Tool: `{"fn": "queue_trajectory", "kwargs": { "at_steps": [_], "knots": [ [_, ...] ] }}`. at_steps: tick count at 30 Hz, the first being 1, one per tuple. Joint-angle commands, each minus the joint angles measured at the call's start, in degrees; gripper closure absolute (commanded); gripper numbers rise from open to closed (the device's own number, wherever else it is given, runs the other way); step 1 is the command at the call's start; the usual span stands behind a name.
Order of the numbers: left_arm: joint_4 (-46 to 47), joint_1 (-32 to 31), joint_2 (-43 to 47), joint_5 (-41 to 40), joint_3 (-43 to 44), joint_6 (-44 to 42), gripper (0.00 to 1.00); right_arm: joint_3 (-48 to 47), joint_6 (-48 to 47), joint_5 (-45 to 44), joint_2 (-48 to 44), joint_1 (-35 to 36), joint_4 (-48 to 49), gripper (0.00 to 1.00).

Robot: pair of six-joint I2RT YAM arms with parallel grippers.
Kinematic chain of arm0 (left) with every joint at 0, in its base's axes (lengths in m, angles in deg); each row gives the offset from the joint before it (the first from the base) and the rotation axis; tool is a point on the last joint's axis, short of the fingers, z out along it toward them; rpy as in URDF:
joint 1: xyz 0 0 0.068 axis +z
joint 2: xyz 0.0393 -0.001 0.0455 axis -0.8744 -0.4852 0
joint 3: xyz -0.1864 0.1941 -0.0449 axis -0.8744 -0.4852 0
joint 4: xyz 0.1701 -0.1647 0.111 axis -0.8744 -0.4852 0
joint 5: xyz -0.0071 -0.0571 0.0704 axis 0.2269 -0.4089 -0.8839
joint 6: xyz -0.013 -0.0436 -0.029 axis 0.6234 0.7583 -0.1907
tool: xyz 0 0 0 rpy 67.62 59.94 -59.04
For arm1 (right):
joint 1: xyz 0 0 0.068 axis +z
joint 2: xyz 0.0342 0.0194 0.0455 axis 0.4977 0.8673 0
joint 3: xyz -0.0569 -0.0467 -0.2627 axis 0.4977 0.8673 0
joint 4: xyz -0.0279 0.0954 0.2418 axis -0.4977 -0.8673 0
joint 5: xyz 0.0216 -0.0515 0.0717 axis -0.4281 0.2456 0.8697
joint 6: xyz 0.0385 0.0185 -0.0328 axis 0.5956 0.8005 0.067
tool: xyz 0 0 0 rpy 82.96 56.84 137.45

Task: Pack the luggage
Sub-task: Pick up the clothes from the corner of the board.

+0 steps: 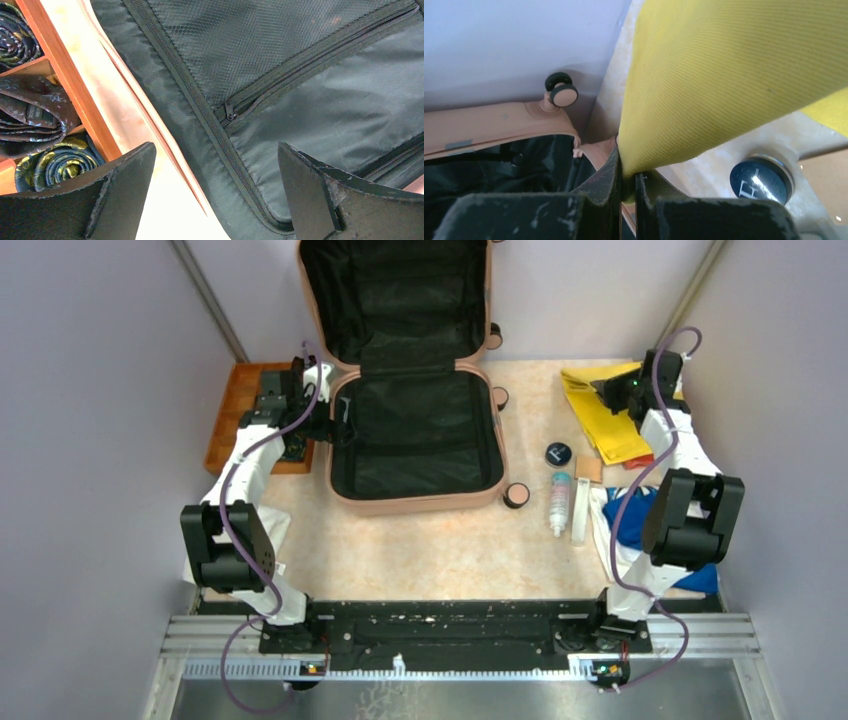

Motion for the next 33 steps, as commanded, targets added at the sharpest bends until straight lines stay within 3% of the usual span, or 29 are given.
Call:
{"fn": "queue_trajectory", "kwargs": {
  "at_steps": [1, 7, 16, 20, 24, 26, 29, 33],
  "knots": [
    [0.0, 0.1, 0.1, -0.1, 2.8, -0.8, 0.02, -6.2, 0.0, 4.1, -2.2, 3.0, -2.7, 1.00],
    [0.0, -0.3, 0.2, 0.4, 2.9, -0.7, 0.02, -19.8, -4.2, 3.6, 1.0, 6.4, -12.6, 1.00],
    [0.0, -0.5, 0.8, -0.3, 2.0, -1.4, 0.02, -11.5, -6.9, -0.5, 1.4, 1.9, -13.5, 1.00],
    [0.1, -0.5, 1.1, -0.9, 1.6, -2.0, 0.02, -5.0, -9.4, -2.0, 2.1, 1.1, -14.3, 0.76],
    [0.0, -0.4, 0.8, -0.5, 2.1, -2.0, 0.02, 1.6, -10.7, 0.1, 2.2, 1.7, -12.4, 0.37],
    [-0.3, -0.5, 0.6, -0.3, 2.5, -2.0, 0.02, 2.2, -11.0, -0.4, 2.4, 1.8, -13.6, 0.22],
    [-0.7, -0.5, 0.4, -0.2, 3.3, -1.7, 0.02, 1.7, -11.1, -2.2, 1.4, 0.6, -15.5, 0.08],
    [-0.9, -0.4, 0.5, 0.0, 3.4, -1.6, 0.02, 2.9, -10.2, -3.3, -3.0, -3.4, -15.6, 0.05]
  ]
}}
